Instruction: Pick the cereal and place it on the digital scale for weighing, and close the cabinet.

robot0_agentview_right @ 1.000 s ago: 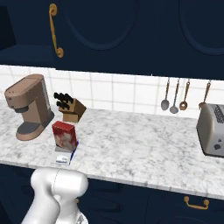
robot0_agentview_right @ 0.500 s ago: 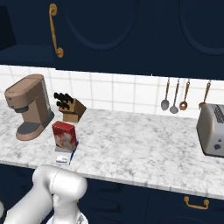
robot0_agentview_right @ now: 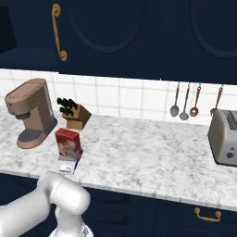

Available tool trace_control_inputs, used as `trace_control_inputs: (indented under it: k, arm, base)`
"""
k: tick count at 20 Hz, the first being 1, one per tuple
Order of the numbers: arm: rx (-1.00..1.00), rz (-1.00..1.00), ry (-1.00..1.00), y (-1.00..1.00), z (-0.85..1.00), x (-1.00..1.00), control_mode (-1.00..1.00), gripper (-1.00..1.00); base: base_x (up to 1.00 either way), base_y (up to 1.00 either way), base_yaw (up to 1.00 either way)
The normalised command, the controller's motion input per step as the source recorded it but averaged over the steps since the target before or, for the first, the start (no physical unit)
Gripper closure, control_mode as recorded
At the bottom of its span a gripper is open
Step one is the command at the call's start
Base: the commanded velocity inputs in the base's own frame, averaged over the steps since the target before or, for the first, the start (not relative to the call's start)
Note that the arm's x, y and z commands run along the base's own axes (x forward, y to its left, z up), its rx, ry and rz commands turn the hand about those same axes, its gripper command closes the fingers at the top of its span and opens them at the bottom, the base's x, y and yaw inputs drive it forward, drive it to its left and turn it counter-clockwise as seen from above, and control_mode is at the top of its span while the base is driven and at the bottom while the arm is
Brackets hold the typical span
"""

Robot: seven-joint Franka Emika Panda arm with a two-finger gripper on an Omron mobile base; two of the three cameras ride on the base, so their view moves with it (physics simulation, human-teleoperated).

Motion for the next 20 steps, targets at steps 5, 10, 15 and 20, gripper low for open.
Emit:
trace_control_inputs:
  k: [5,10,15,20]
  arm:
    - [0.12,-0.14,-0.03,-0.21,-0.07,0.96,-1.00,-1.00]
    - [0.11,-0.15,0.00,-0.16,-0.10,1.00,-1.00,-1.00]
    - [0.09,-0.16,0.00,-0.30,-0.01,0.71,-1.00,-1.00]
    - [0.21,-0.16,0.00,-0.97,0.19,0.87,-1.00,-1.00]
  base:
    - [0.00,0.00,0.00]
    - [0.00,0.00,0.00]
    - [0.00,0.00,0.00]
    - [0.00,0.00,0.00]
